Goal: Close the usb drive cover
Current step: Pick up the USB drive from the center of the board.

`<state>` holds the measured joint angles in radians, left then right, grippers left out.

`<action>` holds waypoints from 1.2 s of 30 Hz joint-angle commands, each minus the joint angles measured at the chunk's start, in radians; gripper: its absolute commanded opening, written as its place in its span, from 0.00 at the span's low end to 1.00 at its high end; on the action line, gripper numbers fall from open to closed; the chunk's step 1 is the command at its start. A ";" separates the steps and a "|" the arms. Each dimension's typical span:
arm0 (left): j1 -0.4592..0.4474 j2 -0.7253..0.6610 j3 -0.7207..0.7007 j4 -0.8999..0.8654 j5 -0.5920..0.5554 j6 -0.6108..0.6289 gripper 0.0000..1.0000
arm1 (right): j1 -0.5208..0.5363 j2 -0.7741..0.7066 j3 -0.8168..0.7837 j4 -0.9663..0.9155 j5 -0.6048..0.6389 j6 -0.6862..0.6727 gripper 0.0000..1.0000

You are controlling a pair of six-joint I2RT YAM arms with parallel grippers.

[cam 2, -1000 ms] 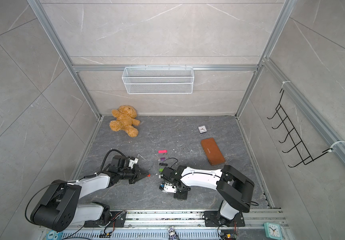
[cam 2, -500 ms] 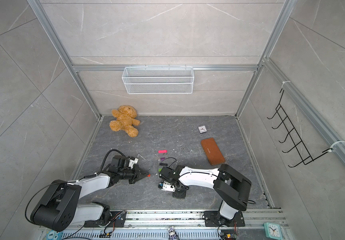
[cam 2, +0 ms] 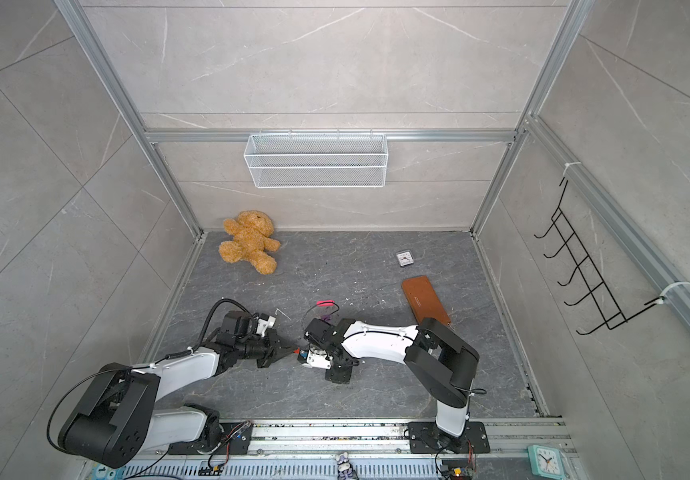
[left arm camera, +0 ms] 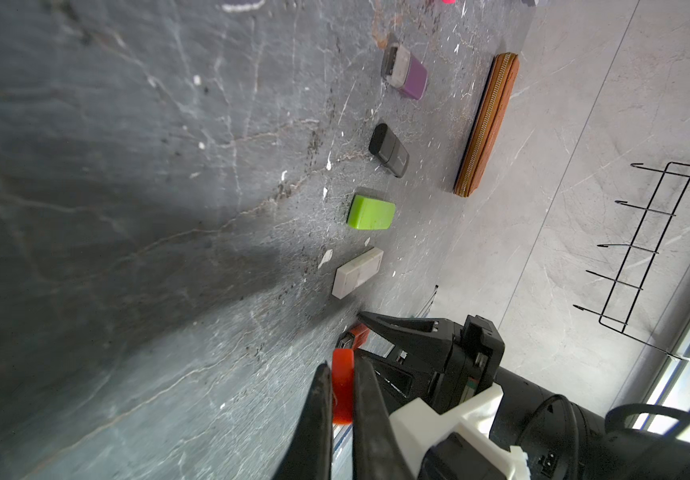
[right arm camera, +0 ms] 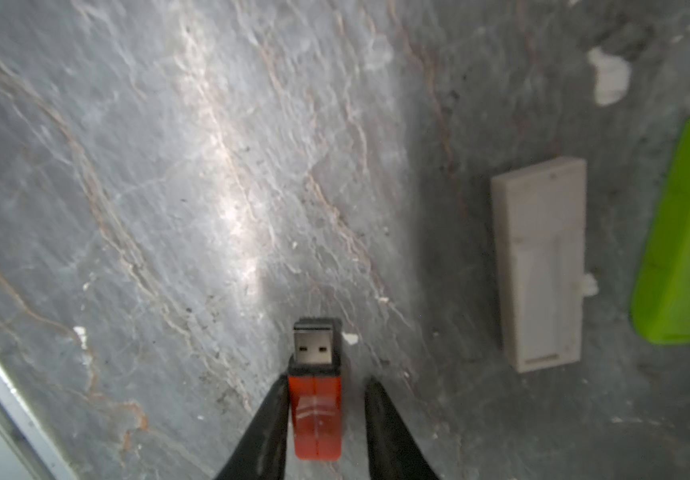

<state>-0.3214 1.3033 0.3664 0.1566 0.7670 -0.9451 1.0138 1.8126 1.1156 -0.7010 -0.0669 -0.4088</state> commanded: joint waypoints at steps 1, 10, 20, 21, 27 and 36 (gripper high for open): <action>-0.002 -0.013 0.011 -0.002 0.005 0.024 0.04 | -0.006 -0.001 -0.043 -0.010 -0.001 -0.013 0.37; -0.003 -0.004 0.024 -0.006 0.008 0.027 0.04 | -0.009 -0.036 -0.099 0.003 -0.006 -0.022 0.37; -0.004 0.003 0.035 -0.011 0.009 0.025 0.04 | -0.012 -0.056 -0.138 0.049 -0.023 -0.018 0.28; -0.003 0.002 0.034 -0.011 0.009 0.025 0.04 | -0.012 -0.057 -0.138 0.055 -0.026 -0.017 0.27; -0.005 -0.003 0.025 0.013 0.027 0.012 0.04 | -0.014 -0.105 -0.138 0.093 -0.058 -0.005 0.20; -0.009 -0.022 0.004 0.094 0.088 -0.029 0.04 | -0.050 -0.215 -0.103 0.191 -0.174 0.037 0.19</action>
<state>-0.3225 1.3037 0.3698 0.1970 0.7994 -0.9558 0.9699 1.6230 0.9810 -0.5606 -0.1776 -0.4026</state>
